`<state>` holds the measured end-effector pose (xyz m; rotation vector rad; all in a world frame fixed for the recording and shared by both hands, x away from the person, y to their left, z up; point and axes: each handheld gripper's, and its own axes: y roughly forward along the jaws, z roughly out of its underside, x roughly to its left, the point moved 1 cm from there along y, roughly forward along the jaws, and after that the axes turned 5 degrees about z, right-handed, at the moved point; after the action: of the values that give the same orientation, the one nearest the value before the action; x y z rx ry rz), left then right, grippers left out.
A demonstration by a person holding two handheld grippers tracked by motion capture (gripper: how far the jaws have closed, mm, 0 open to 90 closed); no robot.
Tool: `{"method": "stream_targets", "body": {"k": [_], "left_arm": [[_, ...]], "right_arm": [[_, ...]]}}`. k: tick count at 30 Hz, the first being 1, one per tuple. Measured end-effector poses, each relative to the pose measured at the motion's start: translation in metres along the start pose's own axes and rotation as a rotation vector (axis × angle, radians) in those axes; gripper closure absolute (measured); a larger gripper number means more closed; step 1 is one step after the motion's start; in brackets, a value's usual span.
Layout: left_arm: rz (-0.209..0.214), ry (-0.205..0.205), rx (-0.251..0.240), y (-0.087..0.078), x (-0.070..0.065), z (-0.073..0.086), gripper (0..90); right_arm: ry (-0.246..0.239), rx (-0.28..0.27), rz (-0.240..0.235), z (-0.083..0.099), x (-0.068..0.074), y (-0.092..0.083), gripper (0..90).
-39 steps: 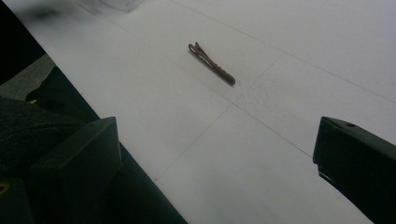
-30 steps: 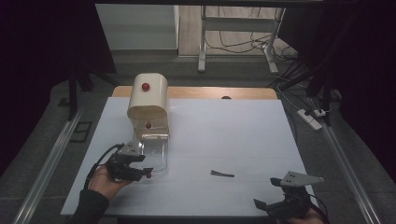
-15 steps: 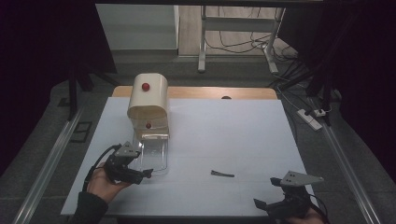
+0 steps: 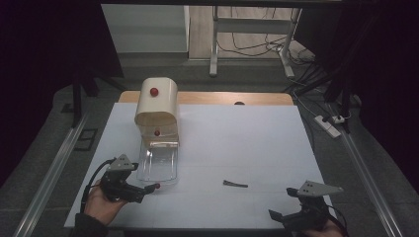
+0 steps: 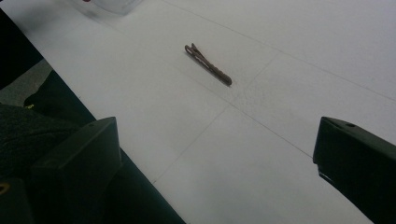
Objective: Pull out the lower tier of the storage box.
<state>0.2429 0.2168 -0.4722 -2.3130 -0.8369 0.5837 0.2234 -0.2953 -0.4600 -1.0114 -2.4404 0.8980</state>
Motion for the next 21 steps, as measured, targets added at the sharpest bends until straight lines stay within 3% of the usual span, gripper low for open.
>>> {"method": "stream_targets", "body": {"k": [11, 21], "left_arm": [[0.035, -0.059, -0.072, -0.019, -0.002, 0.016, 0.1], [0.031, -0.115, -0.087, -0.029, -0.006, 0.032, 0.0]], "right_arm": [[0.008, -0.004, -0.004, 0.0, 0.0, 0.0, 0.2], [0.016, -0.005, 0.001, 0.0, -0.001, 0.001, 0.2]]}}
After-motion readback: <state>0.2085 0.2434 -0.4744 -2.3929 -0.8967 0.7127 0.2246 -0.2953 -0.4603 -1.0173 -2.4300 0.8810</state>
